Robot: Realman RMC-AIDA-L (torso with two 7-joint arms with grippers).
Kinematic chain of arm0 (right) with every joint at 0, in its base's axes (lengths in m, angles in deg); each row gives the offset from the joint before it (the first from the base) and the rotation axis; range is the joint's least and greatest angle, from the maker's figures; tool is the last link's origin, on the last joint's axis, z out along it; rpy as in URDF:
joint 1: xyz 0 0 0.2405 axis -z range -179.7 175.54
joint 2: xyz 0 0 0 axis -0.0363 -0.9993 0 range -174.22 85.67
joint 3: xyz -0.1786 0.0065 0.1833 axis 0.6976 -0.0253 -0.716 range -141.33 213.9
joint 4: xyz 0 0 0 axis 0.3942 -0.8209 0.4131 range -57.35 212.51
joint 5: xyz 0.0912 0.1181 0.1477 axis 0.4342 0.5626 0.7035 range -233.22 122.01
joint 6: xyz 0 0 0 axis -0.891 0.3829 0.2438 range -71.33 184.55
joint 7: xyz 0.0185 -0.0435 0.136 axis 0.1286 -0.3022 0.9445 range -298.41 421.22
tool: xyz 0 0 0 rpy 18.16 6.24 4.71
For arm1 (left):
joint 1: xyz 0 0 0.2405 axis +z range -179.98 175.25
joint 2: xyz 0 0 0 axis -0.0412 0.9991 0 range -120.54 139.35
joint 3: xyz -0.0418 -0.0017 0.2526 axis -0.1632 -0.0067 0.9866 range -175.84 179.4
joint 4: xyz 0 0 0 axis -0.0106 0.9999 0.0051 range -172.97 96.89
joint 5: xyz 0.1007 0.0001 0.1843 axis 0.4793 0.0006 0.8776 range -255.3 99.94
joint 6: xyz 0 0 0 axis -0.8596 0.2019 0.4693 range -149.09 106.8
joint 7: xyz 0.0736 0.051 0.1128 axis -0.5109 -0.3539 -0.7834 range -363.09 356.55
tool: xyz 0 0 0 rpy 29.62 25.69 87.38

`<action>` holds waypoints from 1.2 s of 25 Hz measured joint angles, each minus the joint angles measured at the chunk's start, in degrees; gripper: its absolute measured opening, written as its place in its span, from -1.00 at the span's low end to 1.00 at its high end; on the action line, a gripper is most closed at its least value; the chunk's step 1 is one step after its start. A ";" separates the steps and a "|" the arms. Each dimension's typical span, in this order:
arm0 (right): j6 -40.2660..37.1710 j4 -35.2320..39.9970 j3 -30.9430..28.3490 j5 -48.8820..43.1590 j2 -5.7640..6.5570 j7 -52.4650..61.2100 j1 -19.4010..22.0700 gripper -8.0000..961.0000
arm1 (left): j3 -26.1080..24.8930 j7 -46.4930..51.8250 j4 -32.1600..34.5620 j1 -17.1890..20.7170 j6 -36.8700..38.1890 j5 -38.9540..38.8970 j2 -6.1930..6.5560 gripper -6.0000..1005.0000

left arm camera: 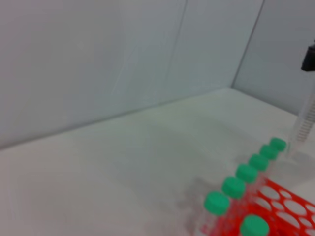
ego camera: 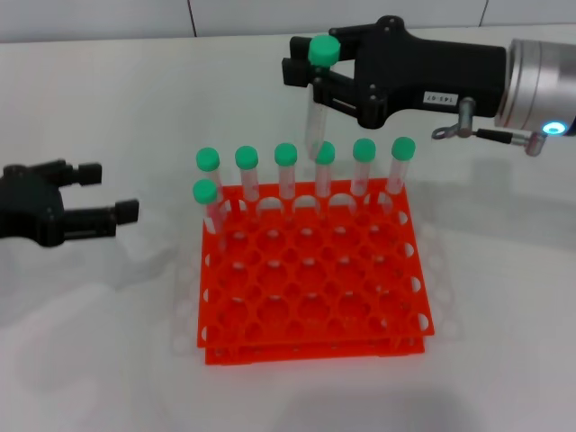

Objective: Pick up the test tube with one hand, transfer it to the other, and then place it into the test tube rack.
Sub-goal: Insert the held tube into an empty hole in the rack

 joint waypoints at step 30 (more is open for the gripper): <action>13.31 -3.74 14.66 7.88 -0.35 -2.95 -1.18 -0.57 | -0.24 -4.35 -0.68 0.89 2.53 11.11 -1.10 0.74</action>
